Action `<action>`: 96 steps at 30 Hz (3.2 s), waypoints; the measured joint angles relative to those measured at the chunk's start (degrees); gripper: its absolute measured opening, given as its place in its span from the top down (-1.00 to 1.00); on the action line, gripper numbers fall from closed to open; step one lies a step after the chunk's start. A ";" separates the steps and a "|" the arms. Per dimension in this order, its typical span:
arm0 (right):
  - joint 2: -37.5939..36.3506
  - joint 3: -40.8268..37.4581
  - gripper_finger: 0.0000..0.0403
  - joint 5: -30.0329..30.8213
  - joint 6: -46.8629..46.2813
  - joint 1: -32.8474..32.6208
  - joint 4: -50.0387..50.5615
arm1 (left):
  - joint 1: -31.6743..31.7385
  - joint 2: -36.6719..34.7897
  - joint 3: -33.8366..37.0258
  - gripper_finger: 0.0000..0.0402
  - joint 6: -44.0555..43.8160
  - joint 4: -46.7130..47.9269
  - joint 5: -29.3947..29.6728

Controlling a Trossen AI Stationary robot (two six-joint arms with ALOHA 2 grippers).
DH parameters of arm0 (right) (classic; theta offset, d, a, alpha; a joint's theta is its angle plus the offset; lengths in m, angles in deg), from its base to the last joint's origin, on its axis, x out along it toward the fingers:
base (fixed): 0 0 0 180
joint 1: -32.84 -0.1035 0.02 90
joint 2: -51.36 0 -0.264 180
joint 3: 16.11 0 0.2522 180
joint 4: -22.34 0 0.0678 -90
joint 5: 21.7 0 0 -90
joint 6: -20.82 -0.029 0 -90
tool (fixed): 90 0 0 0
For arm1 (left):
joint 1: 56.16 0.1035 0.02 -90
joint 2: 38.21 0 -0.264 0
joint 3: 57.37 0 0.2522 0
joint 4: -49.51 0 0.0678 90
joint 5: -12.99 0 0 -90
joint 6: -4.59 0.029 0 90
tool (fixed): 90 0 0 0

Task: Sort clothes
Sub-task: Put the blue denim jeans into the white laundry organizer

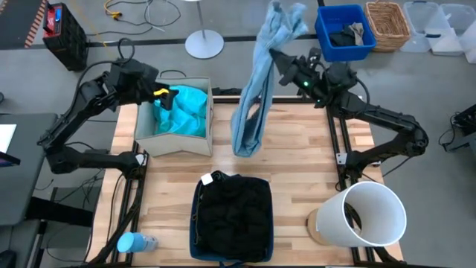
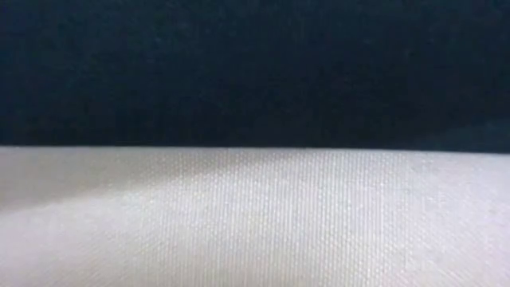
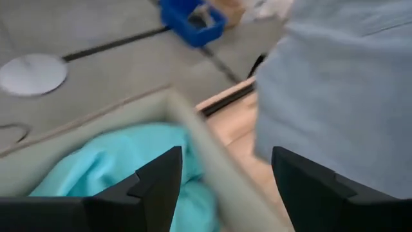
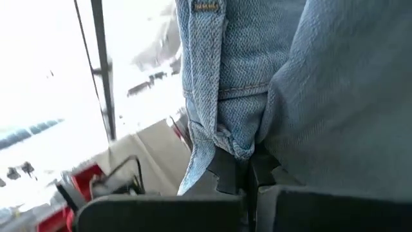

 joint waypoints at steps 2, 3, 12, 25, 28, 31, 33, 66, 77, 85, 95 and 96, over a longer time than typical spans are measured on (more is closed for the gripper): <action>0.59 0.00 1.00 0.12 0.07 0.34 -3.09 | 0.00 -0.63 0.00 -0.16 -1.18 -2.62 -2.25; 0.86 0.00 1.00 0.12 0.07 0.53 -4.74 | 0.00 -1.04 0.00 -0.16 -1.93 -3.85 -3.34; 8.88 9.90 1.00 -0.60 3.10 -0.47 -7.99 | -0.01 -4.65 0.00 -0.16 -7.75 -12.94 -8.20; 35.03 52.51 1.00 -10.92 6.49 -0.75 -1.15 | 0.00 -9.29 0.00 -0.16 -8.91 -18.78 -8.73; 40.93 58.57 1.00 -11.73 5.35 -1.40 -2.12 | -0.01 -10.20 0.00 -0.16 -8.54 -21.15 -8.71; 42.82 55.32 1.00 -12.09 1.41 -1.64 -10.84 | 0.00 -11.13 0.00 -0.16 -8.15 -23.36 -8.66; 44.47 55.30 1.00 -12.12 0.09 -1.69 -12.36 | 0.00 -11.65 0.00 -0.16 -7.53 -24.75 -8.68; 60.89 55.47 1.00 -21.83 1.14 -5.25 13.25 | 0.00 -9.90 -0.04 -0.16 -5.58 -15.47 -5.80; 60.83 55.47 0.73 -23.25 0.57 -6.02 32.55 | 0.00 -6.37 -0.04 -0.16 -3.23 -11.73 -4.84; 58.74 55.34 -0.02 -25.75 0.86 -6.30 23.96 | 0.00 -2.91 -0.02 -0.16 -2.60 -11.61 -4.98; 49.45 55.32 -0.17 -25.09 13.59 -7.29 35.37 | -0.02 -1.12 -0.02 -0.16 -1.21 -8.01 -6.25; 47.94 55.33 -0.14 -22.73 15.20 -7.62 37.40 | -0.02 -0.65 -0.02 -0.16 -0.74 -6.89 -6.39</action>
